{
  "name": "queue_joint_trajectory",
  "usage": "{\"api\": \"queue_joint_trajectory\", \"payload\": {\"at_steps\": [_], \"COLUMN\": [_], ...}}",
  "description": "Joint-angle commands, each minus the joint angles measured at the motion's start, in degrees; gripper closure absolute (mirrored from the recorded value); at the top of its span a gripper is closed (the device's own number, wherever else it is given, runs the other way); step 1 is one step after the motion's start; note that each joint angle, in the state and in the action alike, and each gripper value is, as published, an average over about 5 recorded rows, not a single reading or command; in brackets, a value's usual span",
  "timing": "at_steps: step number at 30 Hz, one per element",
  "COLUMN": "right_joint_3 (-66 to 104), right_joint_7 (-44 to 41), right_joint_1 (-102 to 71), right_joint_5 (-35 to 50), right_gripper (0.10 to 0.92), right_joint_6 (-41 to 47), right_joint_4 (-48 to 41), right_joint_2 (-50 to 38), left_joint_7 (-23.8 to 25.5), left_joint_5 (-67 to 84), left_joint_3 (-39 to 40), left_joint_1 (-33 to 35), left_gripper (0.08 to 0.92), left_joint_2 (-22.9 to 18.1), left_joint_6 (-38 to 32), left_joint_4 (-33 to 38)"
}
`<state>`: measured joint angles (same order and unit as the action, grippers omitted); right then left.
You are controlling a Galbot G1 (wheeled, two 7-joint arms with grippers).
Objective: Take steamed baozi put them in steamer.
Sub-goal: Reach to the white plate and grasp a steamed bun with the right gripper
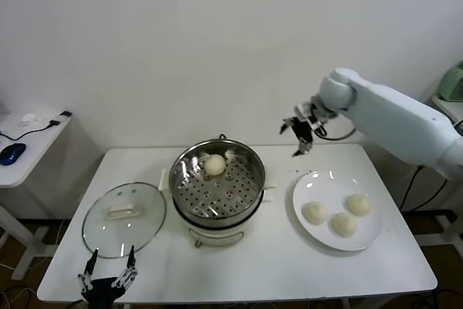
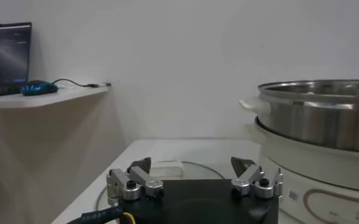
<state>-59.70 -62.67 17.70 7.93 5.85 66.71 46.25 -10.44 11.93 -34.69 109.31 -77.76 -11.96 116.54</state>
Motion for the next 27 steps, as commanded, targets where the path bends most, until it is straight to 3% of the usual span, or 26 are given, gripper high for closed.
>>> {"api": "queue_joint_trajectory", "payload": {"at_steps": [1,27], "right_joint_3": [-2.62,-0.94], "right_joint_7": [4.57,6.33], "right_joint_1": [-10.57,-13.91], "right_joint_5": [5.20,2.08], "right_gripper": [0.203,0.203], "right_joint_6": [7.97,8.20], "right_joint_4": [3.66,2.17], "right_joint_2": [-8.33,-4.40], "left_joint_7": [-0.03,-0.21], "left_joint_5": [-0.22,-0.47], "left_joint_3": [0.32,0.60], "left_joint_1": [0.10,0.60], "left_gripper": [0.177,0.177], "left_joint_2": [-0.11,-0.58], "left_joint_6": [0.07,-0.70], "left_joint_4": [-0.22,-1.34]}}
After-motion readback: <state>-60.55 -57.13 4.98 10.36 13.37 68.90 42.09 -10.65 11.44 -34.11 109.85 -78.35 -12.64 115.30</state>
